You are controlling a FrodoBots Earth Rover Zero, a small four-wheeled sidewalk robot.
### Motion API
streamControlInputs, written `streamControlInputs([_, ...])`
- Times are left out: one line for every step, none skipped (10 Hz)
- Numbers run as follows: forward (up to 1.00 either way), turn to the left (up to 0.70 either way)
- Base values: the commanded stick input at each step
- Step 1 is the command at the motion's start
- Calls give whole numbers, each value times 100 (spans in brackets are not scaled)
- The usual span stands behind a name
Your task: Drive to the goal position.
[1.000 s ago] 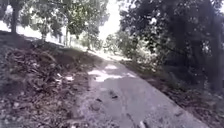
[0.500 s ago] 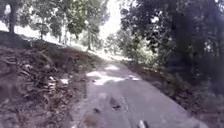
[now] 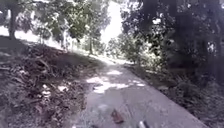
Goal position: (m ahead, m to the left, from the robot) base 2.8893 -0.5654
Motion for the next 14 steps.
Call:
streamControlInputs([50, 0])
streamControlInputs([50, 0])
streamControlInputs([50, 4])
streamControlInputs([50, 0])
streamControlInputs([50, 0])
streamControlInputs([50, 0])
streamControlInputs([50, 0])
streamControlInputs([50, 0])
streamControlInputs([50, 0])
streamControlInputs([50, 0])
streamControlInputs([50, 0])
streamControlInputs([50, 0])
streamControlInputs([50, 0])
streamControlInputs([50, 3])
